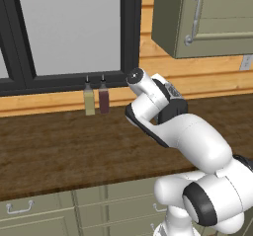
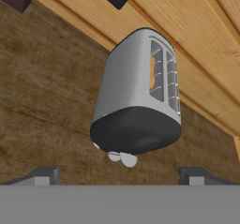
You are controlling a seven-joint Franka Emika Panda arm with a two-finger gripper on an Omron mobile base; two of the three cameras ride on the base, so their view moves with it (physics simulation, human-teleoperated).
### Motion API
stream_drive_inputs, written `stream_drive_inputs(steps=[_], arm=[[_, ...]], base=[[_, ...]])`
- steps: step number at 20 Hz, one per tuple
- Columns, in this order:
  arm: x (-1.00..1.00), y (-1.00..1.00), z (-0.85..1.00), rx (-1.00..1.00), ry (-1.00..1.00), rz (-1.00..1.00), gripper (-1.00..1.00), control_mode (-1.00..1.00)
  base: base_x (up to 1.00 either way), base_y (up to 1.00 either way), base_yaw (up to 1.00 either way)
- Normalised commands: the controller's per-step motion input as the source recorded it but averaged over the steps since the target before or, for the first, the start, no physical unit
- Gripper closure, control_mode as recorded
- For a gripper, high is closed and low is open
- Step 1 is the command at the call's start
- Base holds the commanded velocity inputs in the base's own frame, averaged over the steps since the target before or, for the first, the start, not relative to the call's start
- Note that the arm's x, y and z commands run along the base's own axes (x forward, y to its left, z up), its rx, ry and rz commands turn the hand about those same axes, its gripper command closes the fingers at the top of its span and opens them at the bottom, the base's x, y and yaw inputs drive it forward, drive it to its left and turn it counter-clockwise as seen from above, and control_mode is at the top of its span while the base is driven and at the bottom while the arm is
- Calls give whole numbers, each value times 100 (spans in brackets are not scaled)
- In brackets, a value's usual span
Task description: Start the toaster. Once the lever pops up, take the bread to the plate on the dining counter.
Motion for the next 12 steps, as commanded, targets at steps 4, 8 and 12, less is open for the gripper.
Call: stream_drive_inputs(steps=[4,8,12], arm=[[0,0,0,0,0,0,-100,-100],[0,0,0,0,0,0,-100,-100],[0,0,0,0,0,0,-100,-100]], base=[[0,0,0],[0,0,0],[0,0,0]])
